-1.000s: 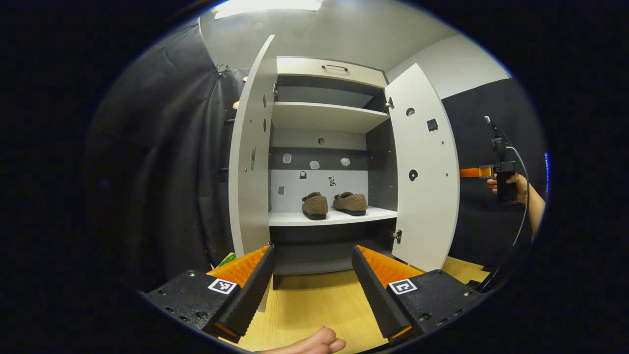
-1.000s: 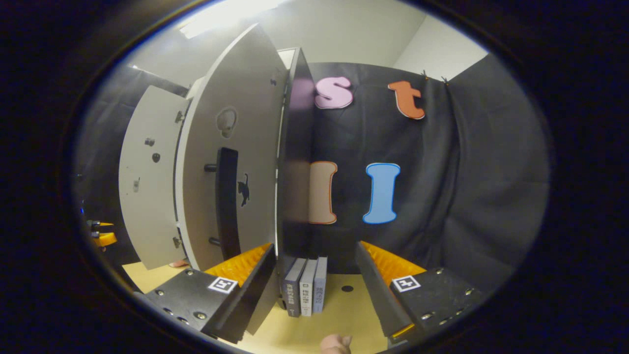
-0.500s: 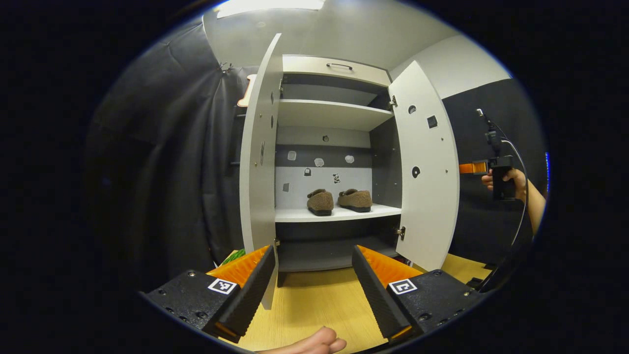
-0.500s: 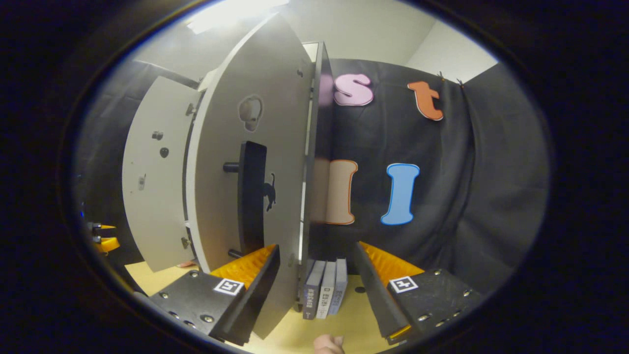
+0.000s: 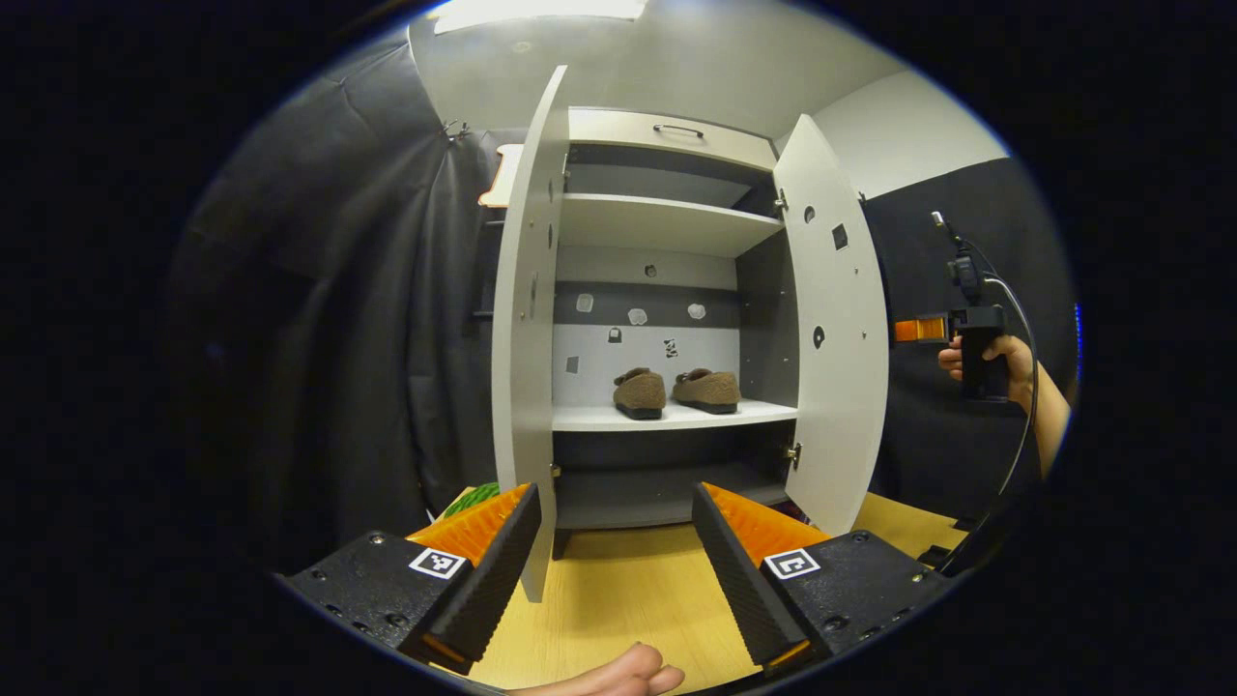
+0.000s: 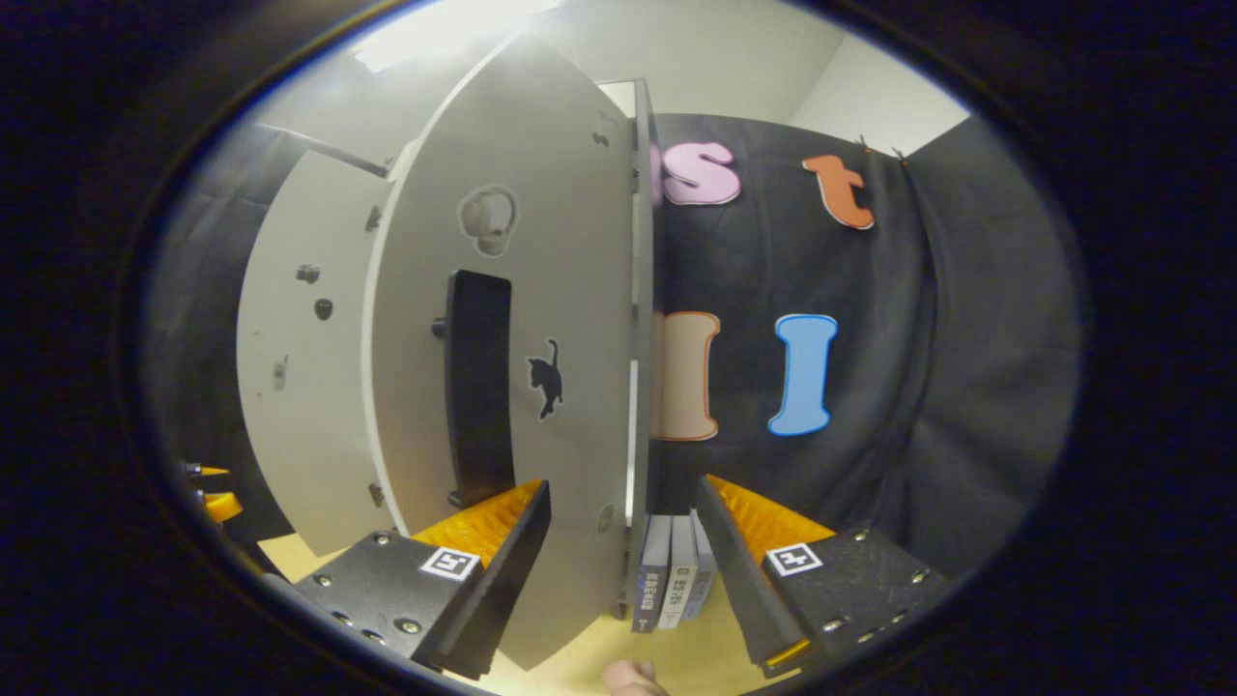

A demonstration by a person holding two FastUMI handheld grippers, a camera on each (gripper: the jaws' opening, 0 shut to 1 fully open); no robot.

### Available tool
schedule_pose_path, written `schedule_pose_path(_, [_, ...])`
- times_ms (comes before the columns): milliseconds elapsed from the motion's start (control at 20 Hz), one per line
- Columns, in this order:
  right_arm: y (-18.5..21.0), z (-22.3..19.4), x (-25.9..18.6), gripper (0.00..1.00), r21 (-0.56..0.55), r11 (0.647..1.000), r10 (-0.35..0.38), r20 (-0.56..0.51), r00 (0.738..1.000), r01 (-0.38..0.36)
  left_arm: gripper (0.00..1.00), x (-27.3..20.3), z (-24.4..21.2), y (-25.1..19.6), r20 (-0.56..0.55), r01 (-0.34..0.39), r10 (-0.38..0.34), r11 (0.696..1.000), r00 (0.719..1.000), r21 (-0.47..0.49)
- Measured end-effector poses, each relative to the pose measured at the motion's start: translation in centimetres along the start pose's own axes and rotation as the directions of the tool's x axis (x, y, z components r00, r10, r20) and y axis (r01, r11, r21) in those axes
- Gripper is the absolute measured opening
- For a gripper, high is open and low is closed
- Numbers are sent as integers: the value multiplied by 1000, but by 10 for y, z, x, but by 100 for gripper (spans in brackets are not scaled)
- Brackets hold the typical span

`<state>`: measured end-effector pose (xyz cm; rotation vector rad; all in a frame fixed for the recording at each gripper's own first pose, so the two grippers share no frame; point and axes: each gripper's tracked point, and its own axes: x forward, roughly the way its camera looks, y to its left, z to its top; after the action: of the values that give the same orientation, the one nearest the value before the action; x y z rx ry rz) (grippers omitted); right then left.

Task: Grab one shoe with the right hand and put it into the shoe cabinet, grab the other shoe with the left hand and put it into the shoe cabinet; then close the right door with the right hand and the left door with the left hand.

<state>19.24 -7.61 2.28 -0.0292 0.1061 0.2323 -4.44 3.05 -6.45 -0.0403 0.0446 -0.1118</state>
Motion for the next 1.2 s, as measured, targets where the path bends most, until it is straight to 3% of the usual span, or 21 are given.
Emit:
schedule_pose_path(100, [2,5,3,93,6,999,-32,14,999,31,96,1,0,3,-3,-7,7,1000,1000,5])
schedule_pose_path(350, [29,2,10,93,10,1000,11,14,1000,-11,96,-3,1,6,-2,-11,11,1000,1000,-1])
schedule_pose_path(650, [71,7,12,93,-47,999,3,49,999,-1,94,-6,4,14,10,-11,11,1000,1000,-3])
schedule_pose_path(850, [92,7,7,95,-43,998,44,50,998,-42,96,-8,4,34,1,-33,33,999,999,-19])
schedule_pose_path(1200, [104,-11,-3,97,-15,999,46,18,999,-46,96,-15,6,80,0,-92,92,996,996,-9])
